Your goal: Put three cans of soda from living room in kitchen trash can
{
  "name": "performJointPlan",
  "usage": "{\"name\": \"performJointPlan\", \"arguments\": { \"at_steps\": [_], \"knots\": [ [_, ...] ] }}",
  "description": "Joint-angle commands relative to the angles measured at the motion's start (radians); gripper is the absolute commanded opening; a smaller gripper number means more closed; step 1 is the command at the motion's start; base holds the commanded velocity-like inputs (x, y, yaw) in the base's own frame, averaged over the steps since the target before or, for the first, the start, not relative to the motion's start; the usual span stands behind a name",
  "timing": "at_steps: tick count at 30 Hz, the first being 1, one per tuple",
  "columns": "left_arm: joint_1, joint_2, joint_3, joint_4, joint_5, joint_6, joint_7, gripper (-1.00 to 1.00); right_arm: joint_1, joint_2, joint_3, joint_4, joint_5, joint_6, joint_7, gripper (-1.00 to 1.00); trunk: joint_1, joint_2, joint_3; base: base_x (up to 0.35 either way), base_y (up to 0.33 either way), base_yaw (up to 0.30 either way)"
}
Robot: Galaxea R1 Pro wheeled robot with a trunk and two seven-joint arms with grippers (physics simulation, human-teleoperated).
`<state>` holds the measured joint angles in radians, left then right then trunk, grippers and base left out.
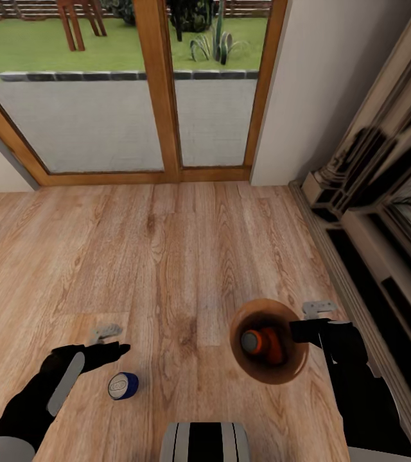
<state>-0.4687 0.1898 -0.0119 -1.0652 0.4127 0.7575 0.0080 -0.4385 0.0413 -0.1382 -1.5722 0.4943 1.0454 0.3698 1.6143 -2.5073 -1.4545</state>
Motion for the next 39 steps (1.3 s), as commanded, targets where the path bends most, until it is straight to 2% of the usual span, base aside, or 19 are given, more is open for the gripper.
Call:
{"name": "performJointPlan", "arguments": {
  "at_steps": [1, 5, 10, 13, 19, 23, 24, 30, 36, 39],
  "knots": [
    [0.0, -0.014, -0.008, 0.004, 0.0, 0.0, 0.018, 1.0, 0.0, 0.0, 0.0, 0.0, -0.013, 0.002, 0.004, -1.0, 0.0, 0.0, 0.0, 0.0, 0.0, 0.0],
    [0.0, -0.024, -0.047, 0.021, 0.003, -0.001, 0.032, 1.0, 0.0, 0.0, 0.0, 0.0, -0.012, 0.002, 0.004, -1.0, 0.0, 0.0, 0.0, 0.0, 0.0, 0.0],
    [-0.001, -0.036, -0.06, 0.121, -0.005, -0.011, 0.042, 1.0, 0.0, 0.0, 0.0, 0.0, -0.013, 0.002, 0.004, -1.0, 0.0, 0.0, 0.0, 0.0, 0.0, 0.0],
    [0.0, -0.039, -0.061, 0.136, -0.027, -0.014, 0.044, 1.0, 0.0, 0.0, 0.0, 0.0, -0.013, 0.002, 0.004, -1.0, 0.0, 0.0, 0.0, 0.0, 0.0, 0.0],
    [-0.001, -0.041, -0.056, 0.173, -0.098, -0.032, 0.049, 1.0, 0.0, 0.0, 0.0, 0.0, -0.013, 0.002, 0.004, -1.0, 0.0, 0.0, 0.0, 0.0, 0.0, 0.0],
    [-0.001, -0.044, -0.058, 0.209, -0.108, -0.087, 0.054, 1.0, 0.0, 0.0, 0.0, 0.0, -0.013, 0.002, 0.004, -1.0, 0.0, 0.0, 0.0, 0.0, 0.0, 0.0],
    [-0.001, -0.056, -0.059, 0.216, -0.109, -0.094, 0.055, 1.0, 0.0, 0.0, 0.0, 0.0, -0.013, 0.002, 0.004, -1.0, 0.0, 0.0, 0.0, 0.0, 0.0, 0.0],
    [-0.001, -0.081, -0.061, 0.239, -0.115, -0.102, 0.054, 1.0, 0.0, 0.0, 0.0, 0.0, -0.013, 0.002, 0.004, -1.0, 0.0, 0.0, 0.0, 0.0, 0.0, 0.0],
    [-0.001, -0.084, -0.062, 0.264, -0.119, -0.105, 0.055, 1.0, 0.0, 0.0, 0.0, 0.0, -0.013, 0.002, 0.004, -1.0, 0.0, 0.0, 0.0, 0.0, 0.0, 0.0],
    [-0.001, -0.085, -0.062, 0.272, -0.147, -0.115, 0.056, 1.0, 0.0, 0.0, 0.0, 0.0, -0.013, 0.002, 0.003, -1.0, 0.0, 0.0, 0.0, 0.0, 0.0, 0.0]
  ]
}}
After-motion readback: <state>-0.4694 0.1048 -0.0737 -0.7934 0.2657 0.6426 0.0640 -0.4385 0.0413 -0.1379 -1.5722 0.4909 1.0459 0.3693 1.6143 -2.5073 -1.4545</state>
